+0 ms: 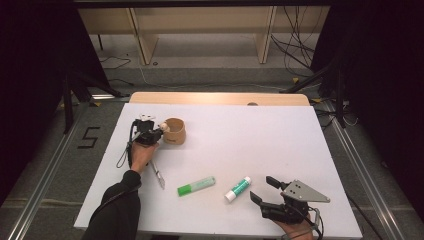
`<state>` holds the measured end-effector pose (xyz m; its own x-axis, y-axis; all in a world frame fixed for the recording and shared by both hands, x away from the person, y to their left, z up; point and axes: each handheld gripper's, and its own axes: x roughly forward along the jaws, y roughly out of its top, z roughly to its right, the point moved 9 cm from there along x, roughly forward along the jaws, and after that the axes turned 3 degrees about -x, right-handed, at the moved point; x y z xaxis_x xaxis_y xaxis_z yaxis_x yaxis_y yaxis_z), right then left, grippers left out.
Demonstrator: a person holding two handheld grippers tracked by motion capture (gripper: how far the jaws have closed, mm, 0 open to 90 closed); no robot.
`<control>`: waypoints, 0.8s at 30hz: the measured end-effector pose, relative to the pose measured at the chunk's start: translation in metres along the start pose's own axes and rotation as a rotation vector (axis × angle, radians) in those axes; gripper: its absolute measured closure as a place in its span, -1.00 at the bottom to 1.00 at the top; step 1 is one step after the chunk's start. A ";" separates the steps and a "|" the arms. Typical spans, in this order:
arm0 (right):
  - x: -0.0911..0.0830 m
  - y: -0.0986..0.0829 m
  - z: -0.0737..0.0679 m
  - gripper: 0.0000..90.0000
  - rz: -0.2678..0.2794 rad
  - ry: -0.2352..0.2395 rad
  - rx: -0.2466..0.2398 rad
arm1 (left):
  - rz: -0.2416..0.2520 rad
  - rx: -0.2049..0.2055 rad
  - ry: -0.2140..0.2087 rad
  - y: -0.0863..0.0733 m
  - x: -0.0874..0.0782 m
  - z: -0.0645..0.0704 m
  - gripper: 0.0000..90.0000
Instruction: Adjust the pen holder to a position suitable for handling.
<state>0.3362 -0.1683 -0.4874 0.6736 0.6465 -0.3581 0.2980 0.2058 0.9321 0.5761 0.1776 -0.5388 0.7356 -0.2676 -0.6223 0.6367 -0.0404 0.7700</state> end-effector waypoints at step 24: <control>-0.001 0.000 0.001 -0.44 0.003 0.002 0.003 | -0.013 0.063 -0.101 0.001 0.022 0.083 0.99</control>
<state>0.3362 -0.1695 -0.4869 0.6730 0.6488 -0.3552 0.2982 0.2014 0.9330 0.5742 0.0920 -0.5401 0.6983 -0.3625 -0.6172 0.6277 -0.1042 0.7714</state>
